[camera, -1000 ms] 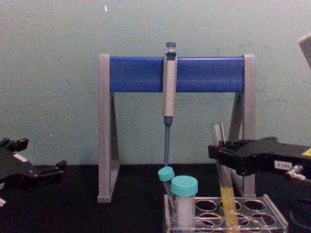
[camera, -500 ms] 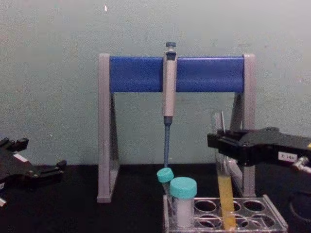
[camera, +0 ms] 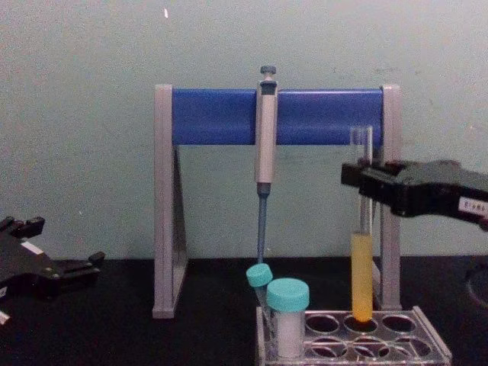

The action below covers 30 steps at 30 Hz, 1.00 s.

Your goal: Pick up the test tube from the test tube rack, shake it, then place it back into the test tube rack.

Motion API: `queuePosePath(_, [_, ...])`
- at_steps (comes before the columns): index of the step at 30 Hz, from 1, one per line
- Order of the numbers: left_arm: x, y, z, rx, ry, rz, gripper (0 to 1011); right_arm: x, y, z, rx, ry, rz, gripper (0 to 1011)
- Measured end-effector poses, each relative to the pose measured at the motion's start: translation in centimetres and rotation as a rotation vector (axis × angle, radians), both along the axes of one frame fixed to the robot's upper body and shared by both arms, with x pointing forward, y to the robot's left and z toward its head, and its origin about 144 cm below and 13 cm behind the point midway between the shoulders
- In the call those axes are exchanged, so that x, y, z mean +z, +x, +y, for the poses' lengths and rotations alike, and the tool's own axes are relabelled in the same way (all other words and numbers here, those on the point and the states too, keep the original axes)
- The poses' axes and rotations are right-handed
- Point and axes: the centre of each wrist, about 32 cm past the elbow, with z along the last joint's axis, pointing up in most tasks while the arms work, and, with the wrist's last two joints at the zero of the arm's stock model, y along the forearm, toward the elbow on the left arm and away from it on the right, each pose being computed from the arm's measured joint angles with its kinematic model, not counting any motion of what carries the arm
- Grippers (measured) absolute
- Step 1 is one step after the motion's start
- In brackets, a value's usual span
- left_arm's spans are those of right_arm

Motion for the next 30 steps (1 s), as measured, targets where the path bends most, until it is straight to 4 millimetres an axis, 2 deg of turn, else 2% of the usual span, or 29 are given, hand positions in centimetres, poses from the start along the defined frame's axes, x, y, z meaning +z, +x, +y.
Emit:
queuePosePath(15, [0.00,0.00,0.00,0.000,0.000,0.000,1001,0.35,-0.16,-0.39,-0.016,0.064,-0.044,233])
queuePosePath(30, [0.00,0.00,0.00,0.000,0.000,0.000,1001,0.37,-0.04,0.36,0.030,0.053,-0.050,233])
